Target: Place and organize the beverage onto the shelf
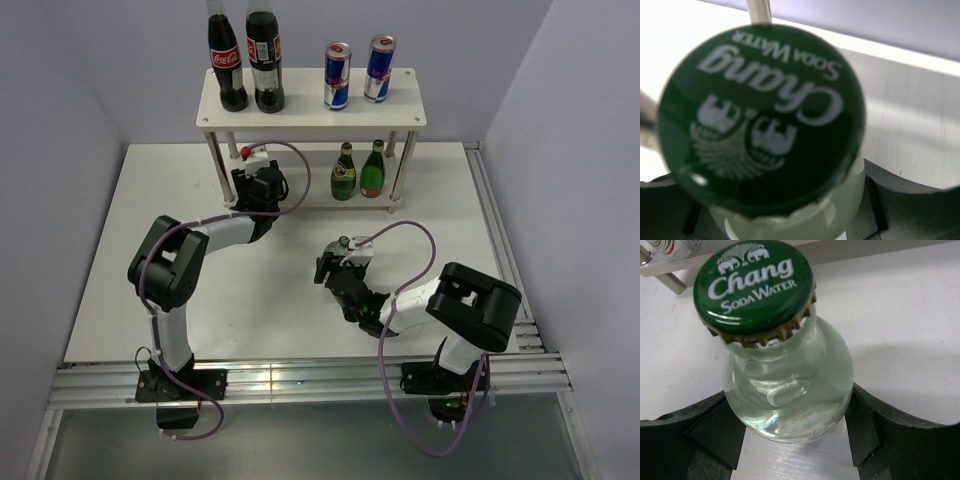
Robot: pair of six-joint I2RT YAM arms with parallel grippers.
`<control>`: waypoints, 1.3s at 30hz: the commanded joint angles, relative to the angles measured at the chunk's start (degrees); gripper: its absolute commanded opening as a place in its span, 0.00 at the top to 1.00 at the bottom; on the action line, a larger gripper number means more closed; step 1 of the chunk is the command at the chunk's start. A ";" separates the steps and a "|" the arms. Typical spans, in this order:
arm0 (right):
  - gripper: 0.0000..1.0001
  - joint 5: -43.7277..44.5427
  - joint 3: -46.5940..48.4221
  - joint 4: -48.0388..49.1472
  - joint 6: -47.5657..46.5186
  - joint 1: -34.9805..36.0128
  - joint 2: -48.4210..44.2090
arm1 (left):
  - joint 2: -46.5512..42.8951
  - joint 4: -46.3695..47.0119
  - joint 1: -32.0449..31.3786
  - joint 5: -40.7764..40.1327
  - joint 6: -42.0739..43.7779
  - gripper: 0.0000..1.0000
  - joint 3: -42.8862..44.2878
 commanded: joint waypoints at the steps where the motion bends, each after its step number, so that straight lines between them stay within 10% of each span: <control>1: 1.00 -0.96 0.03 -2.68 2.29 -0.25 2.28 | -0.11 7.91 0.77 -1.01 0.35 1.00 4.78; 9: 1.00 -1.31 0.47 -2.33 2.29 -0.25 3.42 | 2.87 5.36 3.15 0.31 0.00 0.98 8.30; 13: 1.00 -1.40 0.74 -2.33 2.29 -0.25 3.77 | 3.93 4.14 3.76 1.19 0.35 0.58 9.35; 19: 1.00 -1.31 0.91 -2.60 2.38 -0.25 3.77 | 4.99 2.20 3.85 2.33 -0.35 0.25 10.15; 39: 1.00 0.10 0.12 -6.64 2.82 0.89 -2.20 | -4.85 -2.20 0.16 0.49 -4.39 0.01 1.72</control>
